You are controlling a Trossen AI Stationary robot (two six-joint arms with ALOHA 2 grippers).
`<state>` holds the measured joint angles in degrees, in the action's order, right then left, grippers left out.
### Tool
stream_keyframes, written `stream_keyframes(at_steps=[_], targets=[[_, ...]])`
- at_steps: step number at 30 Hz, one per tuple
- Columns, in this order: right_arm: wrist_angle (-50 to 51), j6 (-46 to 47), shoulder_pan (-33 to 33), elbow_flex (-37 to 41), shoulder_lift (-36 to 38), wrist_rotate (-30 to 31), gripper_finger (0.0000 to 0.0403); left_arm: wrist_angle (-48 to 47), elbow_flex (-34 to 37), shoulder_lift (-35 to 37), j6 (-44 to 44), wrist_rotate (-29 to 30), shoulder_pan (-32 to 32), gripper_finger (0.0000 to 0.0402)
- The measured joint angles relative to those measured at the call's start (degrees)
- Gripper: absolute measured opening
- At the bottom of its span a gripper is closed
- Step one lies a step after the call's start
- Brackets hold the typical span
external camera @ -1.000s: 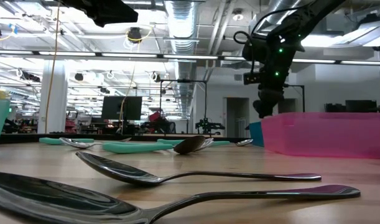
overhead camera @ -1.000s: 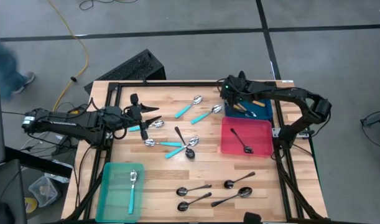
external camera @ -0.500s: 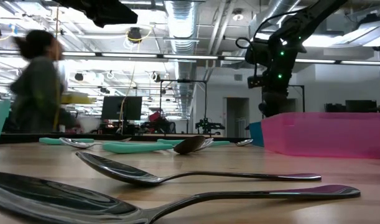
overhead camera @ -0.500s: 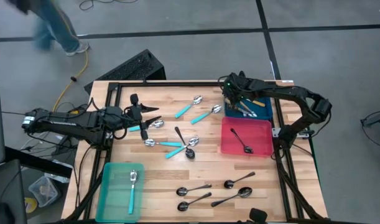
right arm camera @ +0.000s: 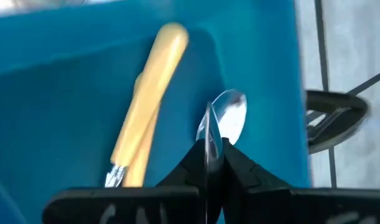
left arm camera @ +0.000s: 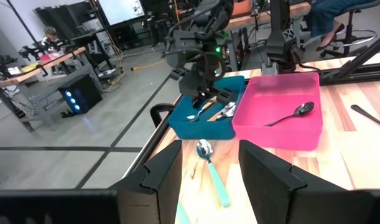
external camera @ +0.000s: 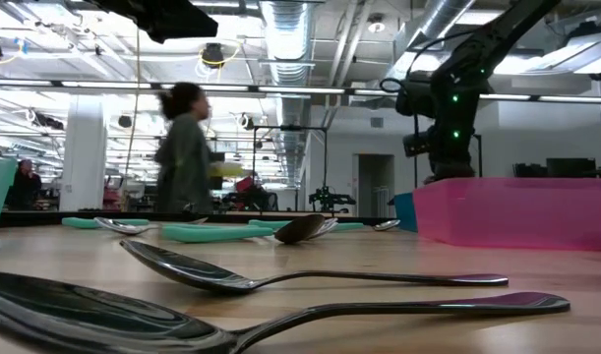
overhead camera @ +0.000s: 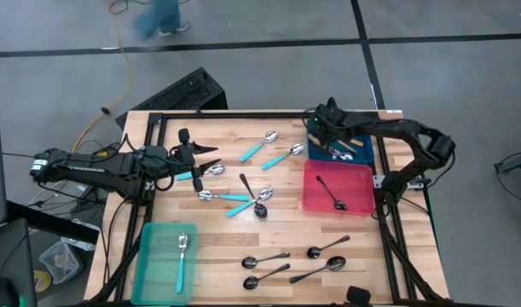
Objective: Sort silverware by color (type)
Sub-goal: Put the yellow spoon into the blue bin, then put the blue spoon into the skyblue bin
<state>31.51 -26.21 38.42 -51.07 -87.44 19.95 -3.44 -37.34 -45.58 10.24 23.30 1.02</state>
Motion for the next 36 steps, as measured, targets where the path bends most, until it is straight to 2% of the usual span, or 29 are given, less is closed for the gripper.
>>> stream_keyframes(at_steps=[16,19,22,32,36], targets=[[-4.3,2.5,0.3,3.0,0.0,-1.1,0.0056,0.4,0.0,0.0,-0.3,0.0,0.0,0.0146],[-4.3,3.9,1.1,3.0,0.0,-4.3,0.0068,0.4,0.0,0.0,-0.4,0.0,0.0,0.0146],[-4.3,5.0,2.0,3.0,0.0,-7.1,0.0086,0.4,0.0,0.0,-0.5,-0.6,0.0,0.0146],[-2.7,5.4,2.2,1.6,0.0,-7.4,0.0197,0.3,0.0,0.0,-1.0,-0.3,0.0,0.0146],[0.3,5.4,2.2,-1.3,0.0,-7.4,0.0221,0.3,0.0,0.0,-1.1,-0.1,0.0,0.0146]])
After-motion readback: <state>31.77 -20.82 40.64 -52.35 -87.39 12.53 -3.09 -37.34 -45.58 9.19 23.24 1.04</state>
